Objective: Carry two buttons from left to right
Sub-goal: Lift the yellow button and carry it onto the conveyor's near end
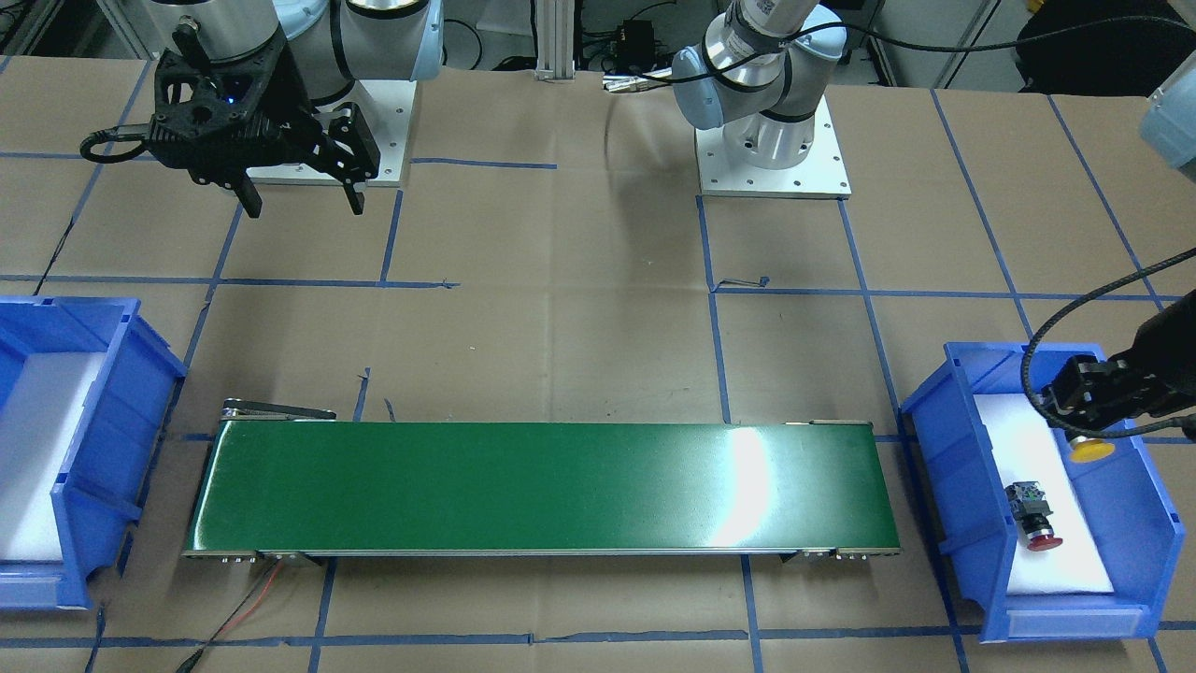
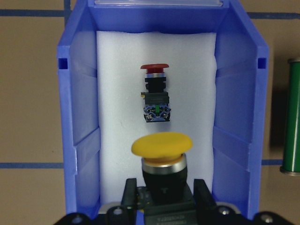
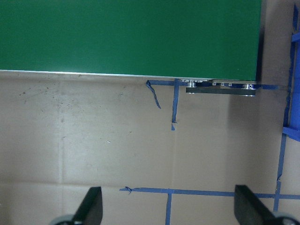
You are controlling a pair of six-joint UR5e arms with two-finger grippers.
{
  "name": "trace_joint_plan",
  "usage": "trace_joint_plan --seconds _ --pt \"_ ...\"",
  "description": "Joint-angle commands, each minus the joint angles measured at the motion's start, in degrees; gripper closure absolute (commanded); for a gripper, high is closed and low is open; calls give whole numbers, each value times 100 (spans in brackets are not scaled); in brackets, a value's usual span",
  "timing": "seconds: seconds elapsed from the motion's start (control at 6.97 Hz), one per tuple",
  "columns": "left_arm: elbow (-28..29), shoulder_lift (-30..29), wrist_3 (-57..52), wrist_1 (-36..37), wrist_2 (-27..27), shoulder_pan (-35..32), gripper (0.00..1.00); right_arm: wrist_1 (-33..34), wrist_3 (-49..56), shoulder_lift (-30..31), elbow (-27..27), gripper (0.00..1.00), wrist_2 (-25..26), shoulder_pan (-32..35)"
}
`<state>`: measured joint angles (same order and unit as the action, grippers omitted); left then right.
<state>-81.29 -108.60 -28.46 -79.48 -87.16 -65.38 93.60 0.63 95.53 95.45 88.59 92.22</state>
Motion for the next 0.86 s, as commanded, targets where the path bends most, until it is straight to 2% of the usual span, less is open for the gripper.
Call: trace_joint_plan --seconds 0.0,0.14,0.43,0.72 --pt "8 -73 969 63 -126 -989 98 0 7 0 0 0 0 -2" --pt "-9 -161 1470 134 -117 -1412 98 9 -2 -8 0 0 0 -2" --pt "-403 -240 1861 353 -117 -1845 98 0 7 -34 0 0 0 -2" --pt "-1043 -486 2063 1526 -126 -1917 98 9 7 -9 1 0 -9 -28"
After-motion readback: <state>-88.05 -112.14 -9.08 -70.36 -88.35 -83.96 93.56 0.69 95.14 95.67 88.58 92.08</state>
